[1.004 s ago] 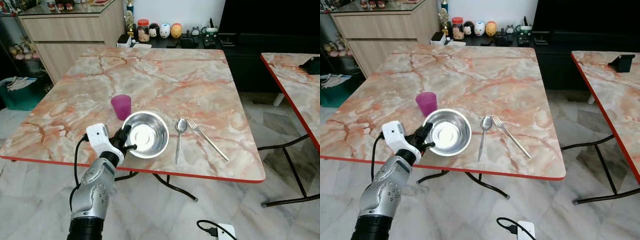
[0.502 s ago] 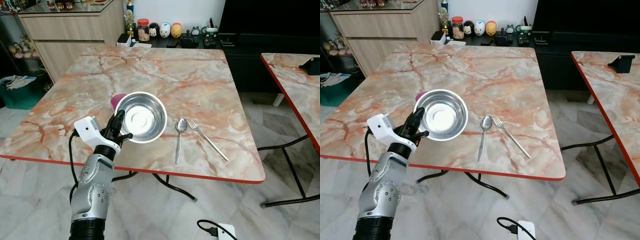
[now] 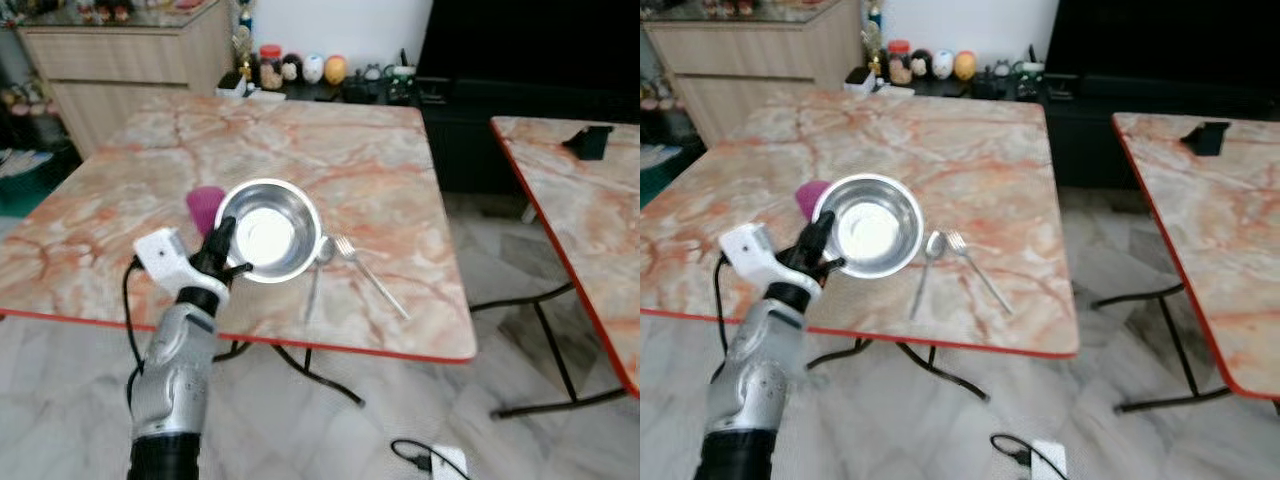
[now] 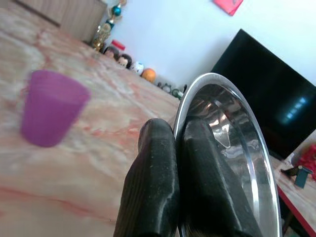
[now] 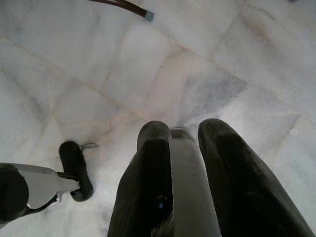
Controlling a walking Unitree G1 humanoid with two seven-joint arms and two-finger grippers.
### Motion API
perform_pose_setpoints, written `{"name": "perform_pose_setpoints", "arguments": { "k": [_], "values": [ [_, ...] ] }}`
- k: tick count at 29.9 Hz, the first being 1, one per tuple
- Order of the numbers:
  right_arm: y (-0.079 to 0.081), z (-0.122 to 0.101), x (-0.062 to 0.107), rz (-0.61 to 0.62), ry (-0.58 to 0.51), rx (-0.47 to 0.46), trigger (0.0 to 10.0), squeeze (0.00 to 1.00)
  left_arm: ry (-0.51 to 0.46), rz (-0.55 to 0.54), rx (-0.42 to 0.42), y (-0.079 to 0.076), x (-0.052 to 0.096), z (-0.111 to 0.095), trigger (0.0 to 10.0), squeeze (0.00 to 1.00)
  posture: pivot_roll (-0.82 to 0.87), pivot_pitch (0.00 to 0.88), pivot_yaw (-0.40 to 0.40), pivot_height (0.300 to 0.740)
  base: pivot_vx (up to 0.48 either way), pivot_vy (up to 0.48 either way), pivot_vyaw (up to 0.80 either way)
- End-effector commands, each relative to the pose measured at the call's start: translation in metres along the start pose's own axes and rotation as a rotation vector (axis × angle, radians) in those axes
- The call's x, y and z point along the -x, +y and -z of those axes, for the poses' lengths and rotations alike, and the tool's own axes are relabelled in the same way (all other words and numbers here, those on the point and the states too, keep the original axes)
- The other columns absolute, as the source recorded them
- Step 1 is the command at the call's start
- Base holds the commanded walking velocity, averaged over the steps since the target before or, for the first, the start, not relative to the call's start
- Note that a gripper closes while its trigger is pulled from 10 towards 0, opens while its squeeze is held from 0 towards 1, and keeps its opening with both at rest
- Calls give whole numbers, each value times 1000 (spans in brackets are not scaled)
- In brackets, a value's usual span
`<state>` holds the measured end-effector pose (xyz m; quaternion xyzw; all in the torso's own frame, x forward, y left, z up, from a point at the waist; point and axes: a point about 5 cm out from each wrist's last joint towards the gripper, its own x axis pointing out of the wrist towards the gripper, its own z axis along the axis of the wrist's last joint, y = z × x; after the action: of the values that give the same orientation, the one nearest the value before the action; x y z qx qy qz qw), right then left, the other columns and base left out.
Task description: Setting the table
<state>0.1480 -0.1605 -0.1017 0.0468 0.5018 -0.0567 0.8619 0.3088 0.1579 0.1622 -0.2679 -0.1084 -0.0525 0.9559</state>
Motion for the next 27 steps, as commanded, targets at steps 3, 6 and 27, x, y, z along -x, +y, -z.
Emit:
{"name": "perform_pose_setpoints", "arguments": {
  "k": [3,6,27],
  "values": [
    [-7,0,0,23,-3,-14,10000,0,-5,25,-4,-8,-4,0,10000,0,19,0,1,740,0,-395,0],
    [-7,0,0,22,-2,-15,10000,0,-6,25,-7,-8,-4,-1,10000,0,19,0,1,740,0,-393,0],
    [-7,0,0,22,-2,-15,10000,0,4,26,-15,-9,-6,1,10000,0,12,0,5,740,0,-389,0]
  ]
}}
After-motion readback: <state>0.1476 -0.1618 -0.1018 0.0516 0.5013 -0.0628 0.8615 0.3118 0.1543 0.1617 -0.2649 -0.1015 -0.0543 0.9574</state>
